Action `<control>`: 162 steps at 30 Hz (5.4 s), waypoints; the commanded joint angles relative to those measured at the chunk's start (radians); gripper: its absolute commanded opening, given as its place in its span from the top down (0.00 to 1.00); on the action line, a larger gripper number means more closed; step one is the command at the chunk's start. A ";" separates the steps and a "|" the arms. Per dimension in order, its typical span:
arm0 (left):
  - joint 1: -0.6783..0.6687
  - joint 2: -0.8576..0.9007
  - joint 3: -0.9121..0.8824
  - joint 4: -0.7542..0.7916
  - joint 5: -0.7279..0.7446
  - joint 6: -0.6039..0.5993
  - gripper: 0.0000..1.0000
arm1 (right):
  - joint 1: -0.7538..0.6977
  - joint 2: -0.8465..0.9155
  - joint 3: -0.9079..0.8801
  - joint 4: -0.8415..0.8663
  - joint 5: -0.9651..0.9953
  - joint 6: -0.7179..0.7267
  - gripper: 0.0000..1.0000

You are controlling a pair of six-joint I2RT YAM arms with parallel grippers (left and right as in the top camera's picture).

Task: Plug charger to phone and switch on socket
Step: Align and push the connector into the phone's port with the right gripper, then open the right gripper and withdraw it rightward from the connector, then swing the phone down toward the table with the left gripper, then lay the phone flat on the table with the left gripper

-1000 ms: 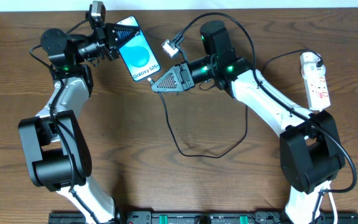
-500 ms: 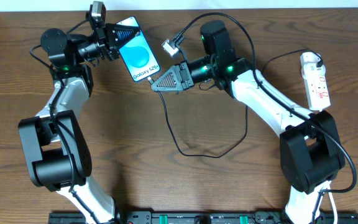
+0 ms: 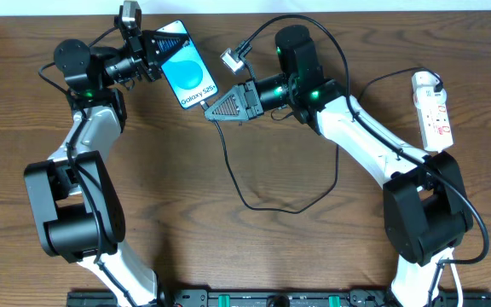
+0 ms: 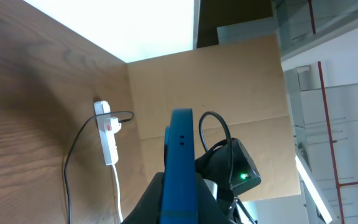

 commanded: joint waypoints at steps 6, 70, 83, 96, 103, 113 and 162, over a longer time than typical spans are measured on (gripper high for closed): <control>-0.004 -0.008 0.016 0.016 0.033 0.018 0.93 | 0.003 0.002 0.012 0.010 0.084 0.058 0.99; -0.001 -0.008 0.010 0.013 0.135 0.100 0.93 | -0.140 0.001 0.012 0.164 0.037 0.114 0.46; -0.134 0.056 -0.055 -0.190 0.102 0.301 0.93 | -0.188 0.001 0.012 -0.343 0.365 -0.293 0.41; -0.193 0.118 -0.055 -0.231 -0.016 0.357 0.93 | -0.306 -0.074 0.034 -0.661 0.680 -0.478 0.40; -0.203 0.118 -0.055 -0.322 -0.143 0.370 0.93 | -0.344 -0.140 0.126 -0.880 0.860 -0.564 0.37; -0.239 0.118 -0.055 -0.425 -0.237 0.385 0.93 | -0.343 -0.209 0.148 -0.977 0.939 -0.625 0.33; -0.338 0.105 0.288 -1.788 -0.601 1.579 0.93 | -0.342 -0.209 0.142 -1.042 0.940 -0.662 0.30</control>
